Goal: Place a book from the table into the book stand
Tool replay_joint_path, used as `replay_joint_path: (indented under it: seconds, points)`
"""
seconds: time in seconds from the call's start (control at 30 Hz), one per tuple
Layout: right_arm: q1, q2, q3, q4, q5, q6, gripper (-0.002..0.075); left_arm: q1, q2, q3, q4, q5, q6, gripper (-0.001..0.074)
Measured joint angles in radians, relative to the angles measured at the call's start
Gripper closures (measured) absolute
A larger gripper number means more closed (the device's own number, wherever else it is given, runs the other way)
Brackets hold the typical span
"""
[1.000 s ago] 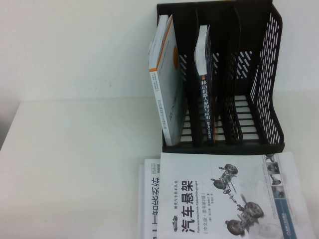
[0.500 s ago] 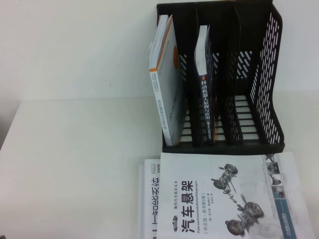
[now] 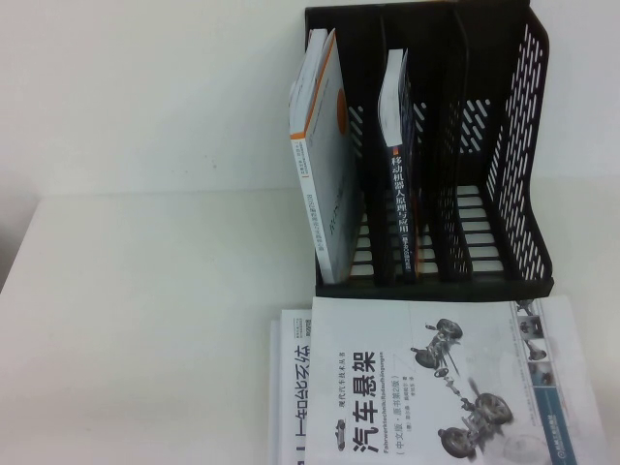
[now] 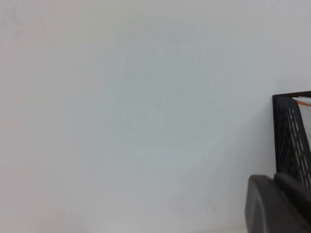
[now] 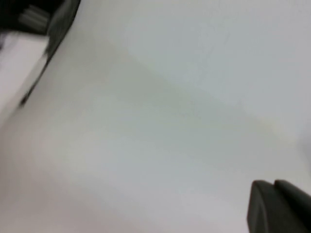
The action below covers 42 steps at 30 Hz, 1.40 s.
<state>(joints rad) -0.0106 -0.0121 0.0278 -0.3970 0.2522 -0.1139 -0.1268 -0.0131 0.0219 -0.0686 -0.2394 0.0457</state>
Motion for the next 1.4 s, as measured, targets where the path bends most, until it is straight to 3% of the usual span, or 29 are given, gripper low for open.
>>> replay_joint_path:
  seconds: [0.4, 0.7, 0.83, 1.0, 1.2, 1.3, 1.4]
  points:
    - [0.0, 0.0, 0.0, -0.092, -0.639, -0.006, 0.0729, 0.0, 0.0, 0.0, 0.0, -0.135, 0.0, 0.0738]
    - [0.0, 0.0, 0.0, -0.107, -0.759, 0.006, 0.0729, -0.001, 0.0, 0.0, 0.0, -0.151, -0.187, 0.0738]
    - [0.0, 0.0, 0.0, -0.108, -0.856, 0.174, 0.0729, -0.001, 0.0, 0.0, 0.0, -0.172, -0.253, 0.0738]
    - [0.0, 0.0, 0.0, -0.03, -1.045, 0.511, 0.0729, -0.001, 0.0, 0.0, 0.052, -0.172, -0.337, 0.0738]
    - [0.0, 0.0, -0.003, 0.114, -0.917, 0.664, 0.0729, -0.001, 0.0, -0.116, 0.141, 0.012, -0.442, 0.0738]
    - [0.0, 0.0, -0.062, 0.134, -0.601, 0.837, 0.0729, -0.001, 0.0, -0.213, 0.141, 0.143, -0.535, 0.0738]
    - [0.0, 0.0, -0.137, 0.123, -0.299, 0.9, 0.0729, -0.001, 0.02, -0.268, 0.139, 0.177, -0.57, 0.0738]
